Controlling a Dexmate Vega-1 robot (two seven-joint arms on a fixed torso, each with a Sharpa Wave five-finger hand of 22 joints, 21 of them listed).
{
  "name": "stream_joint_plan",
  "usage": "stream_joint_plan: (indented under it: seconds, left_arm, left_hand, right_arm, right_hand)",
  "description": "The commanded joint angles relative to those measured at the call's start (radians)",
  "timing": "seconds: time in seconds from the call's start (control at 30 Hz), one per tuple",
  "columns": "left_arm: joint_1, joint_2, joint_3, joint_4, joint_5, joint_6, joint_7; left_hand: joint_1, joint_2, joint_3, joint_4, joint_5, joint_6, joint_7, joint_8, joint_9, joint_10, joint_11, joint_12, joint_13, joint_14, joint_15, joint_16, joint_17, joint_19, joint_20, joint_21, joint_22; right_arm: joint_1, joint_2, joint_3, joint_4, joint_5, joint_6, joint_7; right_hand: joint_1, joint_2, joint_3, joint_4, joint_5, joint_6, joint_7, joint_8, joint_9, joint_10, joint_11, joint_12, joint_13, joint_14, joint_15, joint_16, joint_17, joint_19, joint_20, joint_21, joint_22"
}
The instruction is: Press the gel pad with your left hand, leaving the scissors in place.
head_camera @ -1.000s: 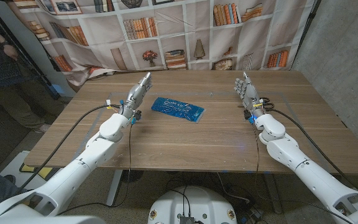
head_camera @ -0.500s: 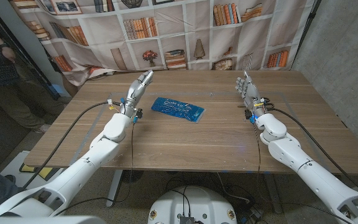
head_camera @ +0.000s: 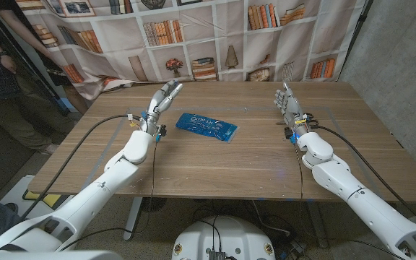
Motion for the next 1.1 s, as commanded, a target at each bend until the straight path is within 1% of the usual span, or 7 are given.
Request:
stream_joint_plan:
  seconds: [0.03, 0.17, 0.27, 0.47, 0.63, 0.83, 1.1]
  left_arm:
    - [0.008, 0.043, 0.011, -0.07, 0.137, 0.083, 0.078]
    - [0.023, 0.06, 0.01, -0.106, 0.187, 0.117, 0.118]
    - [0.032, 0.072, 0.01, -0.126, 0.22, 0.135, 0.142]
    - [0.031, 0.08, 0.018, -0.125, 0.286, 0.132, 0.197]
    - [0.032, 0.082, 0.027, -0.144, 0.35, 0.176, 0.245]
    - [0.023, 0.09, 0.047, -0.158, 0.393, 0.215, 0.26]
    - [0.021, 0.106, 0.071, -0.226, 0.446, 0.325, 0.245]
  left_hand:
    - [0.01, -0.001, -0.002, -0.003, -0.003, 0.015, 0.0, 0.007, 0.002, 0.011, -0.007, 0.005, 0.005, 0.005, 0.0, 0.002, 0.001, 0.01, -0.005, 0.007, 0.004]
    - [0.013, -0.001, -0.002, -0.003, -0.003, 0.021, 0.0, 0.008, 0.002, 0.012, -0.003, 0.004, 0.005, 0.005, -0.002, -0.001, 0.002, 0.011, -0.006, 0.006, 0.004]
    - [0.015, 0.0, -0.002, -0.004, -0.003, 0.025, -0.001, 0.008, 0.002, 0.015, -0.009, 0.003, 0.005, 0.007, -0.005, -0.001, 0.002, 0.012, -0.008, 0.005, 0.004]
    - [0.02, 0.001, -0.002, -0.006, -0.003, 0.032, -0.006, 0.007, 0.002, 0.02, -0.01, 0.001, 0.005, 0.014, -0.009, -0.002, 0.002, 0.016, -0.006, 0.005, 0.004]
    - [0.024, -0.001, -0.003, -0.008, -0.003, 0.035, -0.008, 0.005, 0.002, 0.02, -0.013, -0.003, 0.005, 0.007, -0.013, -0.009, 0.001, 0.007, -0.009, -0.001, 0.004]
    - [0.029, -0.001, -0.003, -0.011, -0.003, 0.041, -0.016, 0.004, 0.002, 0.022, -0.017, -0.006, 0.005, 0.007, -0.021, -0.012, 0.001, 0.004, -0.017, -0.005, 0.003]
    - [0.026, 0.004, -0.005, -0.008, -0.002, 0.064, -0.017, 0.007, 0.002, 0.04, -0.018, -0.005, 0.005, 0.02, -0.026, -0.013, 0.001, 0.01, -0.015, -0.007, 0.003]
  right_arm:
    - [-0.019, 0.006, 0.002, -0.026, -0.011, 0.0, -0.029]
    - [-0.023, 0.004, 0.002, -0.033, -0.016, 0.003, -0.032]
    - [-0.025, 0.003, 0.002, -0.035, -0.021, 0.005, -0.034]
    - [-0.024, 0.004, 0.001, -0.032, -0.017, 0.007, -0.025]
    - [-0.024, 0.007, 0.004, -0.033, -0.021, 0.016, -0.03]
    - [-0.03, 0.001, 0.011, -0.044, -0.019, 0.015, -0.033]
    - [-0.055, -0.011, 0.031, -0.063, -0.013, 0.038, -0.032]
  right_hand:
    - [0.011, -0.008, 0.002, -0.01, 0.003, 0.009, 0.002, 0.0, 0.005, 0.014, 0.006, 0.002, 0.003, 0.015, 0.005, -0.003, 0.005, 0.014, -0.029, 0.003, 0.003]
    - [0.012, -0.01, 0.001, -0.012, 0.003, 0.01, 0.003, 0.0, 0.005, 0.016, 0.005, 0.002, 0.003, 0.017, 0.005, -0.003, 0.005, 0.016, -0.029, 0.002, 0.003]
    - [0.013, -0.011, 0.0, -0.013, 0.003, 0.011, 0.003, 0.001, 0.005, 0.017, 0.004, 0.001, 0.003, 0.017, 0.005, -0.004, 0.005, 0.016, -0.029, 0.001, 0.003]
    - [0.015, -0.014, -0.001, -0.015, 0.002, 0.015, 0.005, 0.002, 0.005, 0.019, 0.007, 0.0, 0.003, 0.02, 0.007, -0.004, 0.005, 0.018, -0.029, 0.0, 0.003]
    - [0.017, -0.016, -0.002, -0.018, 0.002, 0.018, -0.001, 0.002, 0.005, 0.022, -0.001, -0.001, 0.003, 0.024, 0.001, -0.005, 0.005, 0.02, -0.028, -0.002, 0.003]
    - [0.02, -0.017, -0.003, -0.02, 0.002, 0.018, -0.006, 0.001, 0.005, 0.023, -0.006, -0.003, 0.003, 0.025, -0.002, -0.006, 0.005, 0.022, -0.029, -0.004, 0.003]
    - [0.021, -0.018, -0.004, -0.022, 0.002, 0.018, -0.005, 0.0, 0.005, 0.023, -0.002, -0.005, 0.003, 0.025, 0.0, -0.008, 0.006, 0.022, -0.03, -0.007, 0.003]
